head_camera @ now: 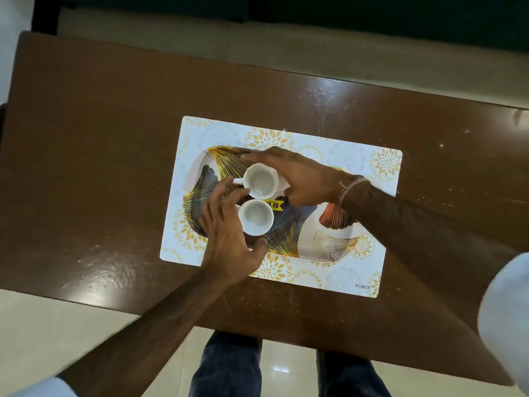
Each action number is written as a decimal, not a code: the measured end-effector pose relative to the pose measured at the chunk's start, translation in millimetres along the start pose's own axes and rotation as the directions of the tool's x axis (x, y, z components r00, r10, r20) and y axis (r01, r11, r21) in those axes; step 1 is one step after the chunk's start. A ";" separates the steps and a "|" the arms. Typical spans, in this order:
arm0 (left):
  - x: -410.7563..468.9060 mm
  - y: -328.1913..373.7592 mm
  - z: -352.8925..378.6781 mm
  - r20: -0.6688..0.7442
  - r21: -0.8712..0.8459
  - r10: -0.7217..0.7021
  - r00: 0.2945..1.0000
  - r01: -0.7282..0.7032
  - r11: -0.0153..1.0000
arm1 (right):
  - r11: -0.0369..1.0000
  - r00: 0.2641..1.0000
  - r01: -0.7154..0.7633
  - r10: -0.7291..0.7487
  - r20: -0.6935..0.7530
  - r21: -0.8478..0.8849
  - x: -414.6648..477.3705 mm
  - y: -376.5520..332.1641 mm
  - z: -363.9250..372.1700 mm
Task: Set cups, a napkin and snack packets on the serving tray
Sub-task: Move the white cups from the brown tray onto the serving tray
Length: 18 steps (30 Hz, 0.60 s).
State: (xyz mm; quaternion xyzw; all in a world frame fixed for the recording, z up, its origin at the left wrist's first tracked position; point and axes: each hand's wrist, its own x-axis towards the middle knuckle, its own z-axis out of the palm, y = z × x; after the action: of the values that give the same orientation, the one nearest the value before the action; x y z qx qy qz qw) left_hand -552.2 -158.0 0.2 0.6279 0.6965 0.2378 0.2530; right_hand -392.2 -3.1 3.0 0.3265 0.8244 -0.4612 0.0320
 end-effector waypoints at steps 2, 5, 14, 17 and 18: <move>10.3 11.5 -3.0 -0.023 0.010 0.006 1.000 -0.006 1.000 | 0.998 0.995 -0.045 0.047 -0.083 0.032 -13.0 6.5 0.4; 36.2 39.4 6.6 0.002 0.044 0.026 1.000 -0.026 0.999 | 0.989 0.957 -0.130 0.144 -0.252 0.070 -45.4 23.7 -2.0; 84.9 159.2 110.6 0.187 0.062 0.102 0.977 -0.115 0.991 | 0.908 0.748 -0.341 0.418 -0.516 0.242 -193.5 105.0 -39.1; 84.4 208.4 164.0 0.327 0.068 0.144 0.934 -0.176 0.982 | 0.867 0.656 -0.391 0.498 -0.567 0.308 -260.6 140.4 -51.1; 84.4 219.3 176.3 0.361 0.060 0.148 0.921 -0.181 0.982 | 0.860 0.633 -0.398 0.509 -0.583 0.319 -275.8 148.2 -53.7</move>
State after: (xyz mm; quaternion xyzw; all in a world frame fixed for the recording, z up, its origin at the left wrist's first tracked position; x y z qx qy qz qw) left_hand -279.0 -50.1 4.2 0.7277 0.5944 0.1089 0.3244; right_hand -78.3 -47.9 21.8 0.6640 0.6338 -0.3599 -0.1667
